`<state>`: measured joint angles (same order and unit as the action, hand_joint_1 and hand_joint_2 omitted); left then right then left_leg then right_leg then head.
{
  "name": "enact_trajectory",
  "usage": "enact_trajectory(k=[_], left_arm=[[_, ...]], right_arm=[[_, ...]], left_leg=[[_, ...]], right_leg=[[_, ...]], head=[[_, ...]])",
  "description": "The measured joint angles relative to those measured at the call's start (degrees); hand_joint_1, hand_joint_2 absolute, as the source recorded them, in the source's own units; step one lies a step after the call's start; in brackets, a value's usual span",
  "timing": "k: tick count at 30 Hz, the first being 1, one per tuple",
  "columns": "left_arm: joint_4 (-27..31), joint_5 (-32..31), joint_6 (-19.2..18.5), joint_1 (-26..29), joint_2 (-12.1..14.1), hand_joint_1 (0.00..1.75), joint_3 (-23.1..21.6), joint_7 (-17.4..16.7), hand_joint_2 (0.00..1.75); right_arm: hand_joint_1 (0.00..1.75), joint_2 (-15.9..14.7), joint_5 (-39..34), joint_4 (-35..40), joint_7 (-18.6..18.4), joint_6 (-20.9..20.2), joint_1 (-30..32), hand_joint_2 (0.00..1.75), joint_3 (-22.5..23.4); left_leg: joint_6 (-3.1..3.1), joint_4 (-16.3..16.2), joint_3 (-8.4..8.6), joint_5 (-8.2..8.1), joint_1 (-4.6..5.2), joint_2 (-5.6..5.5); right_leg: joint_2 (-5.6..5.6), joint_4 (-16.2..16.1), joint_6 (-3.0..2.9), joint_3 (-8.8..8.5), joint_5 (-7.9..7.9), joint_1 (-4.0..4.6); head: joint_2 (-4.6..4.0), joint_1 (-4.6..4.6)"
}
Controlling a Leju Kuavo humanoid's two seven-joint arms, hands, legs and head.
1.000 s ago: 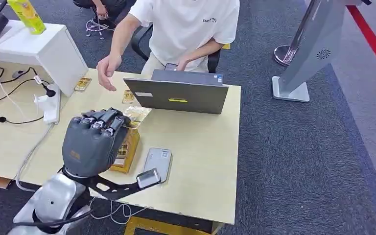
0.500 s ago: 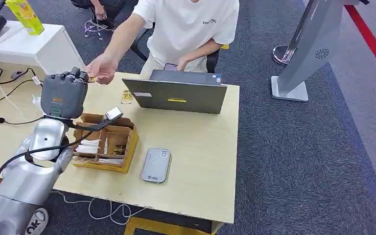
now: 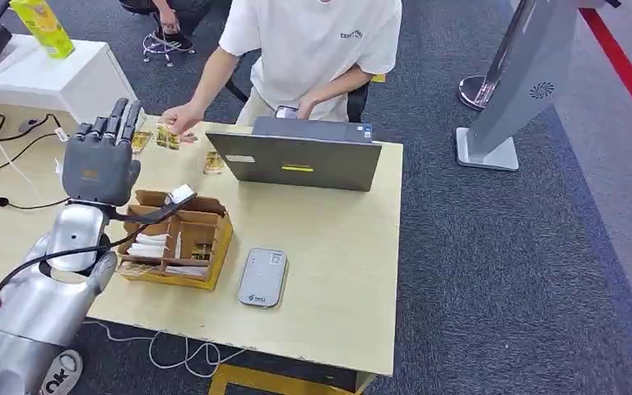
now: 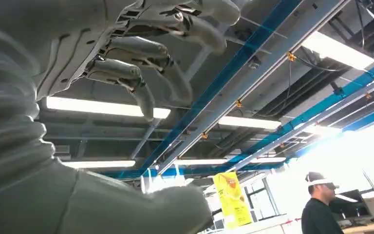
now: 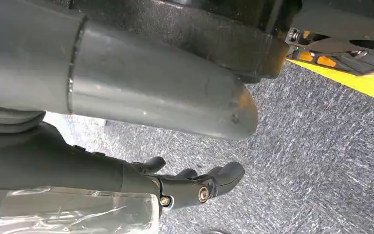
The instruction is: Pass the card to the sensor for recognition and then transmit it.
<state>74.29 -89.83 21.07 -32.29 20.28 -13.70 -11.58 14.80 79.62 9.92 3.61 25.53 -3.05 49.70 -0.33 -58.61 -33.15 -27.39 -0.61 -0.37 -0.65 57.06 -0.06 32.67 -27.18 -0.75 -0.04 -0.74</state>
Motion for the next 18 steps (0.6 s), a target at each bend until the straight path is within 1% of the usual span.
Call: enact_trajectory(k=[8, 11, 13, 15, 16, 17, 18], left_arm=[[-0.4, 0.1, 0.2, 0.6, 0.3, 0.00, 0.5, 0.4, 1.75], [0.9, 2.4, 0.9, 2.6, 0.9, 0.00, 2.0, 2.7, 1.75], [4.3, 6.3, 1.6, 6.0, 1.8, 0.00, 3.7, 5.1, 1.75], [9.1, 10.4, 3.3, 11.4, 3.6, 0.00, 6.8, 6.4, 1.75], [12.1, 14.3, 5.6, 15.4, 5.0, 0.00, 9.8, 7.5, 1.75], [15.0, 19.6, 7.5, 20.0, 6.7, 0.00, 14.1, 9.3, 1.75], [16.8, 24.5, 8.3, 23.6, 7.8, 0.00, 18.1, 11.2, 1.75]], right_arm=[[0.00, 0.0, 0.0, 0.0, 0.0, 0.0, 0.0, 0.00, 0.0], [0.00, 0.0, -0.5, 0.0, -0.1, 0.0, 0.1, 0.00, 0.0], [0.00, 0.0, -1.3, 0.0, -0.1, 0.0, 0.1, 0.00, 0.0], [0.00, 0.0, -1.7, 0.0, -0.2, 0.0, 0.1, 0.00, 0.1], [0.00, 0.0, -1.9, 0.0, -0.2, 0.0, 0.2, 0.00, 0.2], [0.00, 0.0, -2.2, 0.0, -0.5, 0.0, 0.2, 0.00, 0.3], [0.00, 0.0, -2.4, 0.0, -0.5, 0.0, 0.4, 0.00, 0.4]], left_leg=[[0.00, 0.0, 0.00, 0.00, 0.00, 0.00], [0.00, 0.0, 0.00, -0.01, 0.00, 0.02], [-0.05, 0.0, 0.00, -0.05, 0.00, 0.08], [-0.15, 0.1, -0.02, -0.15, 0.00, 0.34], [-0.15, 0.1, 0.11, -0.28, 0.00, 0.61], [-0.23, 0.2, 0.17, -0.40, 0.00, 0.90], [-0.34, 0.2, 0.33, -0.51, 0.00, 1.09]], right_leg=[[0.00, 0.0, 0.00, -0.02, 0.00, 0.00], [-0.03, 0.0, 0.00, -0.01, 0.00, 0.00], [-0.10, 0.0, -0.01, -0.01, -0.02, 0.00], [-0.39, 0.1, -0.03, -0.03, -0.04, 0.00], [-0.67, 0.1, -0.08, 0.00, -0.08, -0.01], [-0.98, 0.1, -0.14, -0.07, -0.12, -0.01], [-1.14, 0.1, -0.24, -0.07, -0.20, 0.00]], head=[[0.00, 0.02], [0.00, 0.02], [0.00, 0.02], [0.00, 0.04], [0.00, 0.04], [0.00, 0.04], [0.00, 0.00]])
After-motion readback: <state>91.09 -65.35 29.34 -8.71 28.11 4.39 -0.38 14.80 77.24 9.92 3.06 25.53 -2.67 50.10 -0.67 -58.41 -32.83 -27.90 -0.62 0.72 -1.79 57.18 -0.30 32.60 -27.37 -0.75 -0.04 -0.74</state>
